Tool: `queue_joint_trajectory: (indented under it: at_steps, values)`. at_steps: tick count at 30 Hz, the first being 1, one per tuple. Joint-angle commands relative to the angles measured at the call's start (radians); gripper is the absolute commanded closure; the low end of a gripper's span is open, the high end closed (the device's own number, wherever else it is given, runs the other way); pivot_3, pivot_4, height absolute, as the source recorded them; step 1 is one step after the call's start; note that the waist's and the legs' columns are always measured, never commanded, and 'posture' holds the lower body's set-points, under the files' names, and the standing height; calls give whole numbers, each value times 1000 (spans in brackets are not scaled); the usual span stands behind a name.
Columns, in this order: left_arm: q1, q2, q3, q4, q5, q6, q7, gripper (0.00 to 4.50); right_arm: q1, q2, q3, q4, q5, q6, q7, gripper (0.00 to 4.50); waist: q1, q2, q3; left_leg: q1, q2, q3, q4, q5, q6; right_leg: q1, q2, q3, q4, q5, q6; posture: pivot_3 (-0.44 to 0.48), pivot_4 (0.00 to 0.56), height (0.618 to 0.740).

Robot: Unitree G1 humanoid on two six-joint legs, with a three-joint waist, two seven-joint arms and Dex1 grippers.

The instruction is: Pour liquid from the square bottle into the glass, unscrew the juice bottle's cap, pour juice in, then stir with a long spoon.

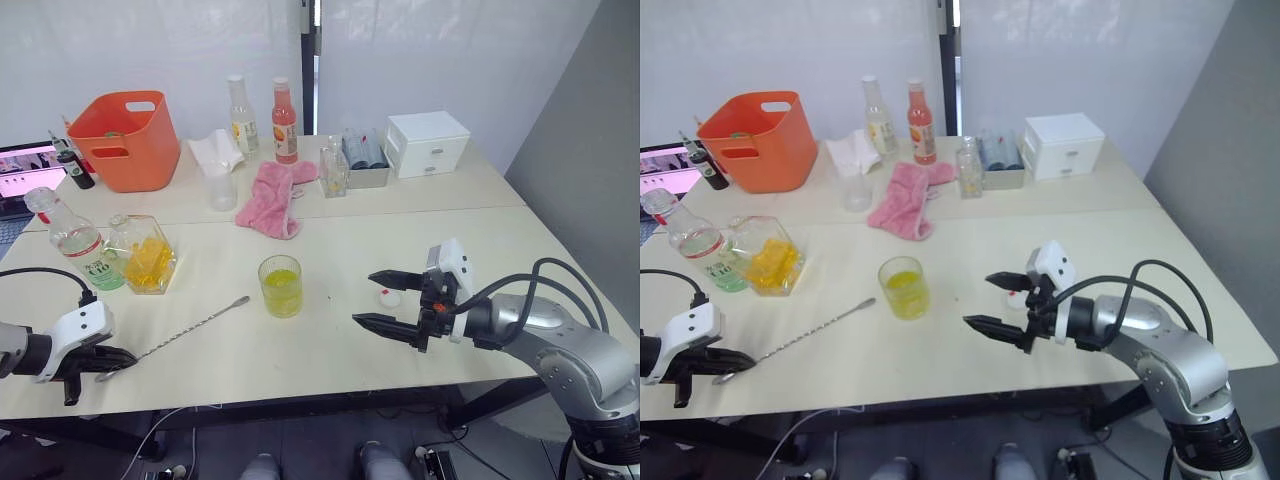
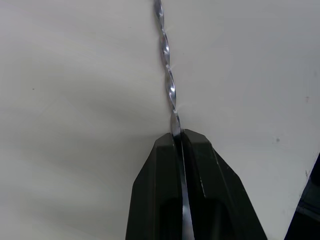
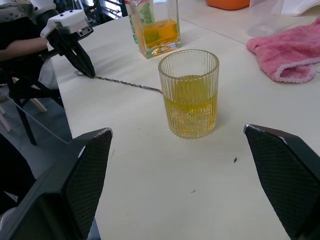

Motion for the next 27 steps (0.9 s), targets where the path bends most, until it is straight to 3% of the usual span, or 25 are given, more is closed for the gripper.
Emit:
queue_joint_trajectory:
  at_steps: [1,9,27]
  values:
    - [-40,0,6,57,-38,-5,-55,4441,0,-8,-28,-33,11,-4,-3,0,2,0,0,0,0,0,0,0,0,0,0,0,0,0,0,0,150,739]
    - [-104,4,66,60,-143,113,-105,4441,-2,-9,-26,-25,7,-7,-1,0,-1,0,0,0,0,0,0,0,0,0,0,0,0,0,0,0,150,739]
    - [-108,-17,218,-100,-330,371,-22,4441,-28,1,-18,5,-2,-14,9,0,-1,0,0,0,0,-1,0,0,0,0,1,0,0,0,0,0,150,739]
